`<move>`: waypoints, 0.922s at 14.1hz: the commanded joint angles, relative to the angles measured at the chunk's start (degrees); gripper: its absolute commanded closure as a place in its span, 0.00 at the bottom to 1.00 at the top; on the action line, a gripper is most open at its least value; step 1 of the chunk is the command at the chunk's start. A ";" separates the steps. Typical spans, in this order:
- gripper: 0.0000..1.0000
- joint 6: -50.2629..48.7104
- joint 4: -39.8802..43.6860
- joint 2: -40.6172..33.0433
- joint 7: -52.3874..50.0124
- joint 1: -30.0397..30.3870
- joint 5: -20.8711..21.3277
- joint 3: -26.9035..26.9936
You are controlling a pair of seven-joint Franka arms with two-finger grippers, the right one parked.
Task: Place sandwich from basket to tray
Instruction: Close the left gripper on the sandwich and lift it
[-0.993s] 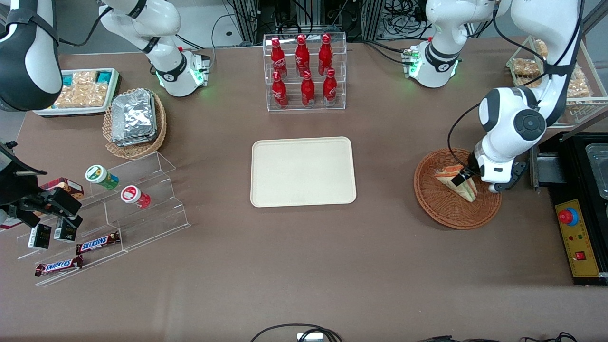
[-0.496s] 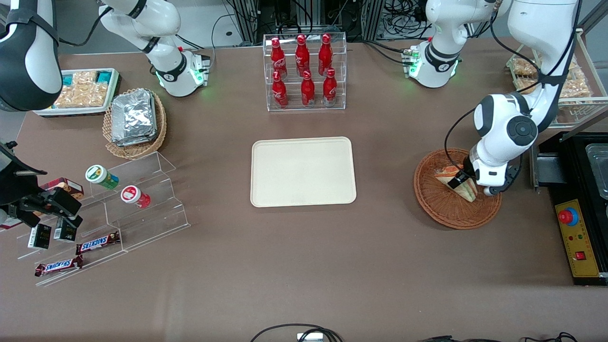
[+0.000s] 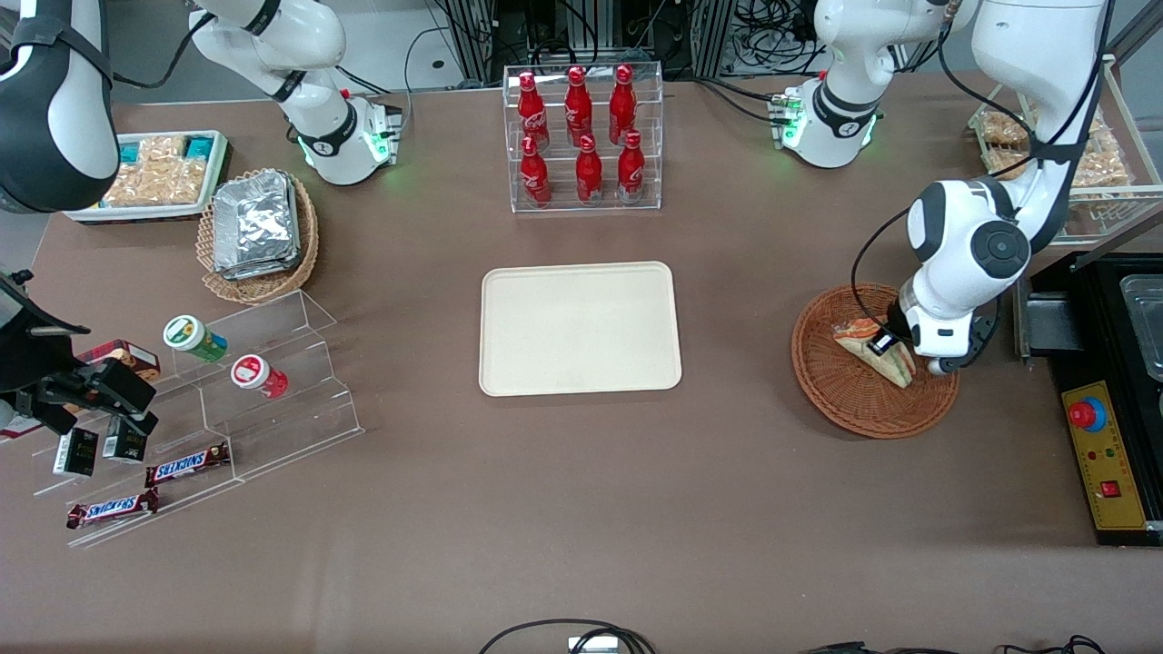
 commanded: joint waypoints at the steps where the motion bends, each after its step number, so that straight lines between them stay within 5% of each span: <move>1: 1.00 -8.09 3.08 -4.60 7.87 -0.07 0.54 -0.14; 8: 1.00 -30.34 16.18 -8.47 37.06 -0.86 0.45 -1.37; 13: 1.00 -32.64 19.78 -9.09 38.25 -1.30 0.28 -11.81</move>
